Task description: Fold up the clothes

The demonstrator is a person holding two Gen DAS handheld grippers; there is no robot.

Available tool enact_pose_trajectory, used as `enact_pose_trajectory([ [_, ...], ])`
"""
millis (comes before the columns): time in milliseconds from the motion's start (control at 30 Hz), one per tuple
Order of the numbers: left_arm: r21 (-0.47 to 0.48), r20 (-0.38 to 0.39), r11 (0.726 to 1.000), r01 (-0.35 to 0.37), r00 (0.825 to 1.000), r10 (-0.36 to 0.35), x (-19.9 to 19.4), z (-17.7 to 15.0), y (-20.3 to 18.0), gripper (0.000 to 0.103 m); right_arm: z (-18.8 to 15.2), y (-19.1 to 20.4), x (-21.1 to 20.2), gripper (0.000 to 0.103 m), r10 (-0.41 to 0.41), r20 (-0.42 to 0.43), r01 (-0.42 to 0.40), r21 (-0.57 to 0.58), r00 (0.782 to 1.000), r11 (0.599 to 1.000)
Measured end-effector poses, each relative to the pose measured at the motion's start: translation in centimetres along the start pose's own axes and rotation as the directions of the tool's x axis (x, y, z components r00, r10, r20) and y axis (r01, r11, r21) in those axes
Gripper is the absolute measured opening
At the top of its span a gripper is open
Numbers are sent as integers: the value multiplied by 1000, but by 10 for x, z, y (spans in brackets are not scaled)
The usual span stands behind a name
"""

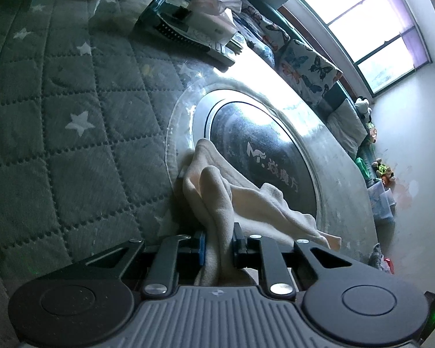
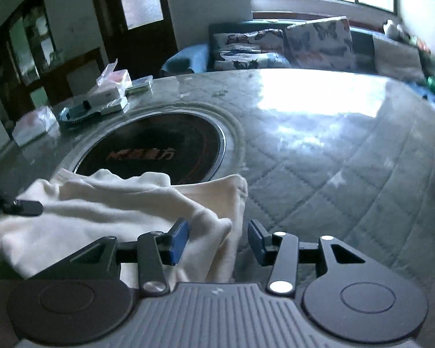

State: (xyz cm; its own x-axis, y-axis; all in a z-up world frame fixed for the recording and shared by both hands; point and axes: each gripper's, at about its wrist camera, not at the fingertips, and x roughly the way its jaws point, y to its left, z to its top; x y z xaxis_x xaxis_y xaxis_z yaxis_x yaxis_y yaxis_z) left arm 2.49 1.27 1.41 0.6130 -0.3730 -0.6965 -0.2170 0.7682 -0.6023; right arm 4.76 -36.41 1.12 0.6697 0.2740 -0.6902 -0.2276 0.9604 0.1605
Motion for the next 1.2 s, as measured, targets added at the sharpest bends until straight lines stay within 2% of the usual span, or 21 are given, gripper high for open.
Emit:
enact_pose_trajectory([
  [100, 12, 4, 1000, -9, 1000, 9, 0, -1, -2, 18, -2, 0, 0, 46, 13, 9, -13, 19, 1000, 1000],
  [167, 20, 8, 1000, -16, 1000, 16, 0, -1, -3, 18, -2, 2, -1, 30, 17, 12, -17, 21, 1000, 1000],
  [267, 38, 15, 999, -26, 1000, 25, -1, -2, -7, 18, -1, 4, -3, 18, 25, 16, -25, 24, 1000, 999],
  [367, 66, 27, 997, -30, 999, 28, -5, -3, -12, 17, 0, 6, -6, 12, 31, 22, -32, 26, 999, 999],
  [567, 137, 57, 990, -15, 998, 7, -14, -4, -32, 16, 5, 10, -32, 10, 35, 95, -36, 12, 995, 999],
  [767, 215, 74, 977, 10, 997, -27, -17, -8, -68, 16, 14, 8, -62, 10, 1, 175, 2, -15, 985, 1000],
  [1200, 351, 36, 934, 64, 996, -81, 28, -23, -161, 16, 31, -49, -106, 10, -161, 264, 158, 30, 951, 987],
])
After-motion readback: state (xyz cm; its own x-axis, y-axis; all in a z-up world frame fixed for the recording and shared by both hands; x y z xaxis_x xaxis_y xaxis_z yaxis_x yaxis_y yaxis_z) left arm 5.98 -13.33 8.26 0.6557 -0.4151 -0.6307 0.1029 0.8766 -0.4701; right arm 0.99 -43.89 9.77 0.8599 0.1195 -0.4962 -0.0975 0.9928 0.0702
